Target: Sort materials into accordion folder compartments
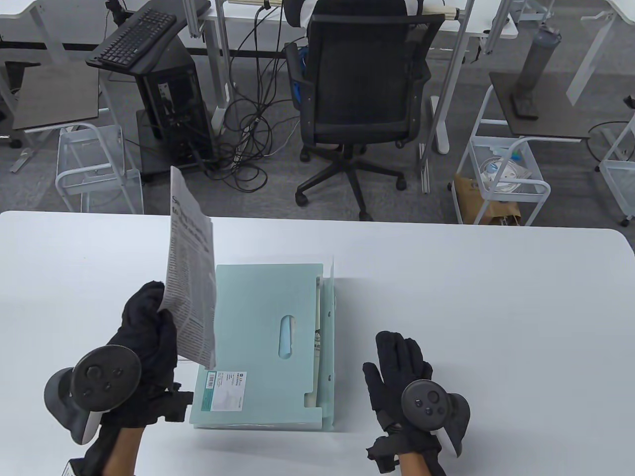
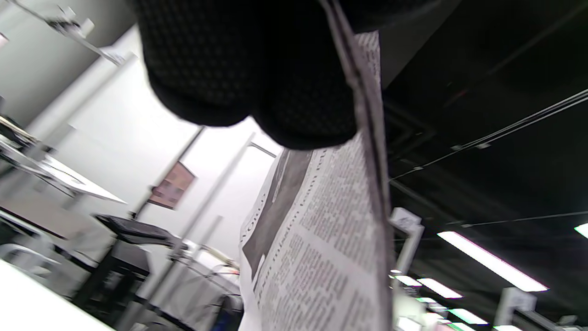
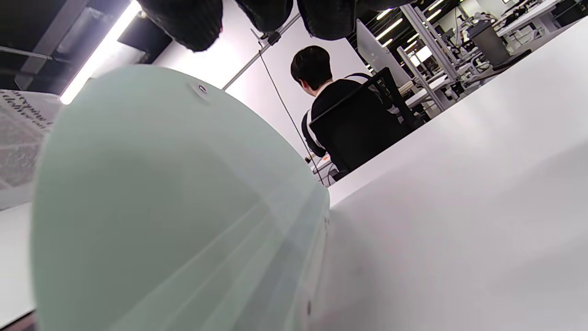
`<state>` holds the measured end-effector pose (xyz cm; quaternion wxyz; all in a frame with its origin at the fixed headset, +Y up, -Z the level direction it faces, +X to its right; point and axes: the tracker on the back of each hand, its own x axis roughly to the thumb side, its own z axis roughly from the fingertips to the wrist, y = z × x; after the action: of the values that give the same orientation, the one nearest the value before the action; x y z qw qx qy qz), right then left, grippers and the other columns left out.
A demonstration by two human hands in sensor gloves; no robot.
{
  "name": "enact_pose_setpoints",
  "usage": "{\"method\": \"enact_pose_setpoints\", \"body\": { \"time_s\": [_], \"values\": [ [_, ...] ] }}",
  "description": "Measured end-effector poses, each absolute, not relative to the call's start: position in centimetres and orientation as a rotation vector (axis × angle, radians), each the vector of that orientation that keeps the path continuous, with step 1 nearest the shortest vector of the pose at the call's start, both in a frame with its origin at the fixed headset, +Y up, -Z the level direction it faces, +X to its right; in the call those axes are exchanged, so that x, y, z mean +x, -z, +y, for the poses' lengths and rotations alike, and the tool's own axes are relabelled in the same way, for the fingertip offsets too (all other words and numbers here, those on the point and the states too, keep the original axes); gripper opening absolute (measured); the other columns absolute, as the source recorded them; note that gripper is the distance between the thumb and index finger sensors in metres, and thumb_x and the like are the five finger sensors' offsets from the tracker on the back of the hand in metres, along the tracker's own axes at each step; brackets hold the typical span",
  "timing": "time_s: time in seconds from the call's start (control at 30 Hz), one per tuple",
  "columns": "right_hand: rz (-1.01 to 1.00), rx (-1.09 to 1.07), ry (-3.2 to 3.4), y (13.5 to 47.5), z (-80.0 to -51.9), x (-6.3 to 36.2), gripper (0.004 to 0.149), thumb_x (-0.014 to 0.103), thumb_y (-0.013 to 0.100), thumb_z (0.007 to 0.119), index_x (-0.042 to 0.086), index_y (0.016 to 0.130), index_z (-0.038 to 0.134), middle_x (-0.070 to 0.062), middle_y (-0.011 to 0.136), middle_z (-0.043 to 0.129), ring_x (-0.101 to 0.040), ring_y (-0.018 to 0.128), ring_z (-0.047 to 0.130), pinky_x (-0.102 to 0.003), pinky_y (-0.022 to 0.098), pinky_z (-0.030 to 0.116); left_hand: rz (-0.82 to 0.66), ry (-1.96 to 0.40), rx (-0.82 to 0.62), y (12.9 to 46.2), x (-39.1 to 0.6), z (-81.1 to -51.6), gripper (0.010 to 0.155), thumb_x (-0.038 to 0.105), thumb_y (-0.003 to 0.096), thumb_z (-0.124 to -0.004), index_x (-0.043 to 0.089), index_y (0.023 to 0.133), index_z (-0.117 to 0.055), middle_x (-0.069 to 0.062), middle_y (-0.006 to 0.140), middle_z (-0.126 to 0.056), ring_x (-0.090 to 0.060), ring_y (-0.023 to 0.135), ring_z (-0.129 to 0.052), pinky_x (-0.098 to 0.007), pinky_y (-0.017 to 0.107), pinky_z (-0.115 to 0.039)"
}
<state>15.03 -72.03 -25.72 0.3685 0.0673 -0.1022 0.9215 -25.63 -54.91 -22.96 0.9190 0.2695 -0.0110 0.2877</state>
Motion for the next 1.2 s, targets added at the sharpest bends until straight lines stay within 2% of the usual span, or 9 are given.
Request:
{"method": "enact_pose_setpoints", "body": {
  "time_s": [0.2, 0.4, 0.63, 0.77, 0.87, 0.97, 1.03, 1.1, 1.2],
  "values": [
    [-0.289, 0.236, -2.186, 25.6, -71.9, 15.4, 0.069, 0.048, 0.066, 0.06, 0.01, 0.116, 0.031, -0.027, 0.121, 0.034, -0.061, 0.104, 0.023, -0.081, 0.065, 0.015, -0.31, -0.792, 0.456, 23.6, -21.4, -54.6, 0.043, 0.034, 0.0525, -0.062, 0.033, 0.095, -0.056, -0.002, 0.105, -0.072, -0.006, 0.043, -0.102, -0.029, 0.032, -0.092],
    [-0.25, 0.3, -1.967, 25.9, -72.2, 16.0, 0.074, 0.054, 0.065, 0.057, 0.008, 0.116, 0.032, -0.028, 0.12, 0.035, -0.062, 0.103, 0.026, -0.081, 0.066, 0.015, -0.482, -0.888, 0.368, 24.5, -17.2, -55.5, 0.043, 0.035, 0.0525, -0.062, 0.034, 0.095, -0.056, -0.001, 0.104, -0.073, -0.005, 0.042, -0.101, -0.029, 0.032, -0.092],
    [-0.083, 0.385, -1.589, 26.4, -72.9, 16.0, 0.082, 0.06, 0.065, 0.054, 0.002, 0.117, 0.031, -0.032, 0.121, 0.031, -0.064, 0.103, 0.02, -0.08, 0.066, 0.012, -0.608, -0.985, 0.275, 24.9, -13.7, -55.9, 0.043, 0.035, 0.0529, -0.061, 0.035, 0.096, -0.055, 0.0, 0.105, -0.072, -0.005, 0.044, -0.101, -0.03, 0.034, -0.091],
    [0.056, 0.444, -1.407, 26.7, -73.2, 15.7, 0.085, 0.063, 0.065, 0.057, -0.003, 0.116, 0.037, -0.035, 0.119, 0.036, -0.065, 0.102, 0.017, -0.076, 0.07, 0.013, -0.648, -1.02, 0.232, 24.9, -12.0, -57.2, 0.044, 0.035, 0.053, -0.06, 0.035, 0.096, -0.053, 0.0, 0.107, -0.069, -0.007, 0.05, -0.101, -0.032, 0.039, -0.091],
    [0.074, 0.461, -1.332, 26.7, -73.1, 15.6, 0.081, 0.059, 0.066, 0.062, -0.002, 0.115, 0.042, -0.035, 0.118, 0.042, -0.064, 0.102, 0.02, -0.073, 0.072, 0.016, -0.649, -1.012, 0.196, 25.0, -11.1, -58.6, 0.044, 0.035, 0.0528, -0.06, 0.033, 0.096, -0.052, -0.001, 0.107, -0.068, -0.009, 0.053, -0.101, -0.033, 0.041, -0.091],
    [0.005, 0.412, -1.309, 26.7, -73.0, 16.0, 0.068, 0.047, 0.068, 0.067, 0.003, 0.114, 0.045, -0.032, 0.116, 0.048, -0.061, 0.102, 0.034, -0.071, 0.075, 0.027, -0.617, -1.016, 0.158, 25.0, -11.2, -59.7, 0.045, 0.038, 0.0523, -0.06, 0.032, 0.096, -0.052, -0.002, 0.103, -0.072, -0.013, 0.059, -0.1, -0.037, 0.045, -0.089],
    [-0.017, 0.421, -1.271, 26.7, -73.0, 16.3, 0.062, 0.043, 0.068, 0.067, 0.008, 0.114, 0.043, -0.028, 0.115, 0.052, -0.059, 0.1, 0.051, -0.069, 0.075, 0.041, -0.571, -0.986, 0.114, 25.2, -11.6, -60.0, 0.046, 0.045, 0.0524, -0.061, 0.031, 0.095, -0.055, -0.003, 0.101, -0.075, -0.016, 0.064, -0.099, -0.039, 0.048, -0.088],
    [-0.062, 0.418, -1.194, 26.8, -72.9, 16.5, 0.059, 0.036, 0.068, 0.069, 0.01, 0.114, 0.043, -0.027, 0.111, 0.059, -0.056, 0.093, 0.068, -0.066, 0.073, 0.054, -0.538, -0.932, 0.057, 25.6, -12.3, -60.3, 0.043, 0.044, 0.0532, -0.062, 0.032, 0.094, -0.057, -0.003, 0.1, -0.076, -0.018, 0.068, -0.098, -0.041, 0.05, -0.086],
    [-0.12, 0.388, -1.173, 26.7, -72.8, 16.8, 0.056, 0.03, 0.067, 0.071, 0.009, 0.112, 0.046, -0.026, 0.102, 0.071, -0.048, 0.078, 0.087, -0.058, 0.064, 0.07, -0.492, -0.87, 0.057, 26.1, -13.3, -60.7, 0.042, 0.045, 0.0526, -0.065, 0.032, 0.092, -0.063, -0.004, 0.097, -0.081, -0.019, 0.07, -0.098, -0.042, 0.052, -0.086]
  ]
}}
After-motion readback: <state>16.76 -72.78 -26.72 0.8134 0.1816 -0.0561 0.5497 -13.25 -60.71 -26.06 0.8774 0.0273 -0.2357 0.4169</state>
